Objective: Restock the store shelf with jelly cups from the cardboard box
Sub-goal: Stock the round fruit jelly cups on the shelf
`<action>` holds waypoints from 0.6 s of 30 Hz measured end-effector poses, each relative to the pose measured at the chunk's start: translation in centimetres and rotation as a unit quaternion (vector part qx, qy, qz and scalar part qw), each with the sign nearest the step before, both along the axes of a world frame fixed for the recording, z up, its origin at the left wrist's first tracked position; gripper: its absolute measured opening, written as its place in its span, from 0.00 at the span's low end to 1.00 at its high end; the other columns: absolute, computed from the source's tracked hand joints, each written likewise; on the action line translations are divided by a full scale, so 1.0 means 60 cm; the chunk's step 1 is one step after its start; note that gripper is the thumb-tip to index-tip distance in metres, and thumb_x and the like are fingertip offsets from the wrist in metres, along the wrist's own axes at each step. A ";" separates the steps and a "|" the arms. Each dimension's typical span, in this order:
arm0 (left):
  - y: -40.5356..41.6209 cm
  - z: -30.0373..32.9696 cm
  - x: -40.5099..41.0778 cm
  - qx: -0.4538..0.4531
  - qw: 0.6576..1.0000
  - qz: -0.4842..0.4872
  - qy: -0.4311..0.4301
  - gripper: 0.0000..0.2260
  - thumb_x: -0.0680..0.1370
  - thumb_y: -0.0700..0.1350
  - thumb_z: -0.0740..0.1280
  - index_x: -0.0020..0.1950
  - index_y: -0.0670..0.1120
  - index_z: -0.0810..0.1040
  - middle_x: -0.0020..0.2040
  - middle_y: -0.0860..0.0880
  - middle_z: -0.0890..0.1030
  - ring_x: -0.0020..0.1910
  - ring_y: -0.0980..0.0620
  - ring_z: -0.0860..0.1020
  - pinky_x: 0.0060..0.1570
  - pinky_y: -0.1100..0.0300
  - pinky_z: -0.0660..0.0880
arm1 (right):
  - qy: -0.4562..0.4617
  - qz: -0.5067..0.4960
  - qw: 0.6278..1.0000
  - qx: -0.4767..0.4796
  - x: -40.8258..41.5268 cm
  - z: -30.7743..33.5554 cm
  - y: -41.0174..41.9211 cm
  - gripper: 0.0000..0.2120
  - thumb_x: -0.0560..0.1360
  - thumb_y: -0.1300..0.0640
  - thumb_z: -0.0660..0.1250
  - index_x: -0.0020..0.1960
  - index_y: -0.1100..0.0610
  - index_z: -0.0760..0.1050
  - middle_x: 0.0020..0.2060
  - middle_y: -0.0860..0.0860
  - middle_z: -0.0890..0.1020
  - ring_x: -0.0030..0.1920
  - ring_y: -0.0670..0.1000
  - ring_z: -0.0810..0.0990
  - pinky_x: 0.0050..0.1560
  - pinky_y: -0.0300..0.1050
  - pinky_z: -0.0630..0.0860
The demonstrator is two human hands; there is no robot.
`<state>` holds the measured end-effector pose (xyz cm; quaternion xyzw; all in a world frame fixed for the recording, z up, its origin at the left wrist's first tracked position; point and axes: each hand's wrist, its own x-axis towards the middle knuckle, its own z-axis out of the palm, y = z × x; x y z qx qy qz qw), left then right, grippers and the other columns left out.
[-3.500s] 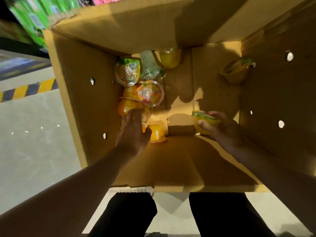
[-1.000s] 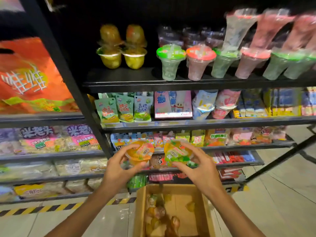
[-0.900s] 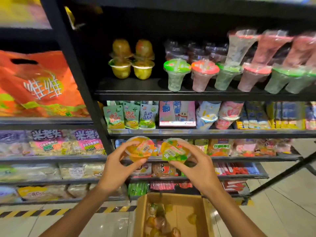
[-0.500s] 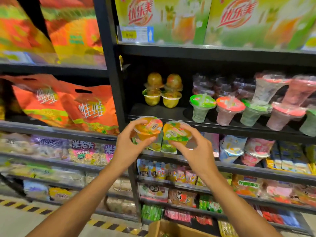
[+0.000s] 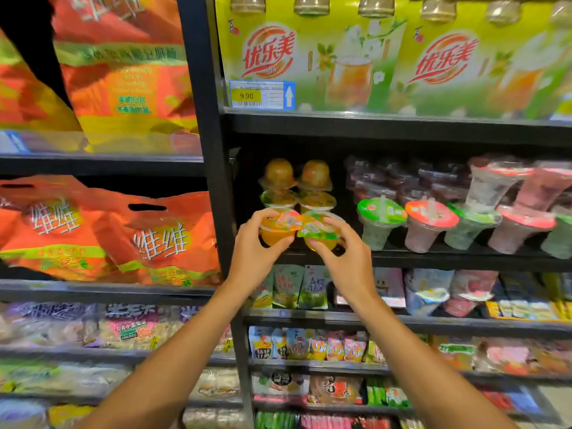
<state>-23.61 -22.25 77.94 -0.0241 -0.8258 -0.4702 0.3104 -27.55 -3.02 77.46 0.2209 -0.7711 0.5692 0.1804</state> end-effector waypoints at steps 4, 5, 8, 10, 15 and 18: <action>-0.001 -0.010 -0.016 -0.011 1.000 -0.005 -0.004 0.21 0.75 0.52 0.75 0.66 0.58 0.73 0.61 0.58 0.77 0.61 0.56 0.77 0.61 0.47 0.76 | 0.007 -0.014 1.000 0.026 -0.014 -0.004 0.006 0.22 0.75 0.45 0.74 0.67 0.44 0.75 0.65 0.38 0.77 0.65 0.41 0.76 0.64 0.50 0.77; -0.001 -0.010 -0.019 -0.012 1.000 -0.006 -0.007 0.22 0.75 0.52 0.75 0.66 0.58 0.72 0.62 0.58 0.77 0.62 0.56 0.77 0.61 0.47 0.76 | 0.011 -0.011 0.999 0.033 -0.016 -0.003 0.008 0.22 0.75 0.46 0.74 0.68 0.44 0.75 0.66 0.38 0.77 0.66 0.41 0.76 0.65 0.50 0.77; -0.001 -0.009 -0.026 -0.022 1.000 -0.003 -0.010 0.22 0.76 0.52 0.74 0.67 0.58 0.72 0.64 0.57 0.76 0.64 0.55 0.76 0.62 0.47 0.76 | 0.024 -0.004 0.999 0.048 -0.023 0.000 0.011 0.23 0.76 0.49 0.74 0.69 0.47 0.74 0.68 0.41 0.75 0.68 0.42 0.74 0.67 0.50 0.75; 0.001 -0.008 -0.028 -0.031 0.999 0.001 -0.012 0.22 0.76 0.51 0.74 0.67 0.58 0.71 0.64 0.56 0.76 0.63 0.55 0.75 0.62 0.48 0.76 | 0.026 0.004 0.998 0.051 -0.028 0.001 0.012 0.23 0.76 0.50 0.73 0.69 0.48 0.74 0.68 0.41 0.75 0.69 0.42 0.73 0.67 0.51 0.75; 0.004 -0.002 -0.029 -0.049 0.998 0.014 -0.031 0.22 0.76 0.52 0.74 0.67 0.60 0.70 0.63 0.55 0.76 0.62 0.53 0.76 0.59 0.48 0.77 | 0.020 0.021 0.998 0.054 -0.032 0.005 0.014 0.23 0.76 0.51 0.73 0.69 0.48 0.74 0.68 0.41 0.75 0.69 0.40 0.72 0.69 0.47 0.74; 0.004 0.004 -0.031 -0.053 0.997 0.026 -0.047 0.22 0.76 0.52 0.74 0.66 0.58 0.70 0.63 0.53 0.76 0.60 0.53 0.76 0.58 0.48 0.77 | 0.017 0.023 0.998 0.062 -0.036 0.007 0.013 0.23 0.76 0.51 0.73 0.69 0.49 0.73 0.68 0.42 0.75 0.68 0.42 0.73 0.68 0.49 0.74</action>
